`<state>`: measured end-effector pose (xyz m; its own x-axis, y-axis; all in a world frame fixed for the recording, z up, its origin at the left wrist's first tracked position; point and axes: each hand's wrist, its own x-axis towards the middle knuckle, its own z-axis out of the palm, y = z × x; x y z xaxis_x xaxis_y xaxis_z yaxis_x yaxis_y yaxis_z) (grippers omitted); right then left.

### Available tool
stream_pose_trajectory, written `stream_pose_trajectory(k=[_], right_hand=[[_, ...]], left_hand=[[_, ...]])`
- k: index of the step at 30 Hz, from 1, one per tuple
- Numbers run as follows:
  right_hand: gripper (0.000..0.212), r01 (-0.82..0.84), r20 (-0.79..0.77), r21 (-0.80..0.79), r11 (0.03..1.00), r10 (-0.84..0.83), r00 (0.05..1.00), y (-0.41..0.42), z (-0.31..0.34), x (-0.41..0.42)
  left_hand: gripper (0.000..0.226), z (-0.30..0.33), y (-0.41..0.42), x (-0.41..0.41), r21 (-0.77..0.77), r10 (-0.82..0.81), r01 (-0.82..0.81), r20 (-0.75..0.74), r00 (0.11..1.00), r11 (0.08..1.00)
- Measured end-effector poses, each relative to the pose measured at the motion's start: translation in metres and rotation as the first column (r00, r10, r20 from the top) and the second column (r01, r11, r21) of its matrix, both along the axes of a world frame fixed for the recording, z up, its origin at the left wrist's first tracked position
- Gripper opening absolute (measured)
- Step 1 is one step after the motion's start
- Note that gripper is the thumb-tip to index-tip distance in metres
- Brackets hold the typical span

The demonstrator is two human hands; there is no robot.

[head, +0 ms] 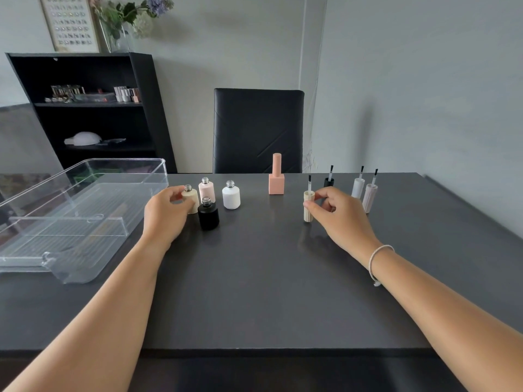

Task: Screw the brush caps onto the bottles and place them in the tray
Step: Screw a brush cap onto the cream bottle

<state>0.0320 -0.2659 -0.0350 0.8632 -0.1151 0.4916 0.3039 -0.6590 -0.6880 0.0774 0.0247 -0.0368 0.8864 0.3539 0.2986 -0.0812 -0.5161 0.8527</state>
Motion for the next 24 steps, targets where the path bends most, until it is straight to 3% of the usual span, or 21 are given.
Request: stream_pose_trajectory(k=[7, 14, 17, 24], right_hand=[[0.009, -0.016, 0.002, 0.004, 1.000, 0.016, 1.000, 0.001, 0.001, -0.002], [0.009, -0.033, 0.033, 0.028, 0.999, 0.032, 0.999, 0.002, 0.004, -0.005], [0.008, -0.068, 0.051, 0.029, 0.997, 0.066, 0.997, 0.005, 0.006, -0.007], [0.007, -0.209, -0.033, 0.137, 0.968, 0.216, 0.976, 0.010, 0.012, -0.016]], left_hand=[[0.030, 0.004, -0.002, -0.005, -0.051, -0.005, 0.008, 0.049, 0.999, 0.999], [0.024, 0.024, -0.013, -0.025, -0.173, 0.060, -0.003, 0.321, 0.945, 0.985], [0.021, 0.031, -0.024, -0.034, -0.198, -0.008, 0.095, 0.402, 0.916, 0.976], [0.031, 0.029, -0.056, -0.048, -0.026, -0.293, 0.340, 0.448, 0.845, 0.940]])
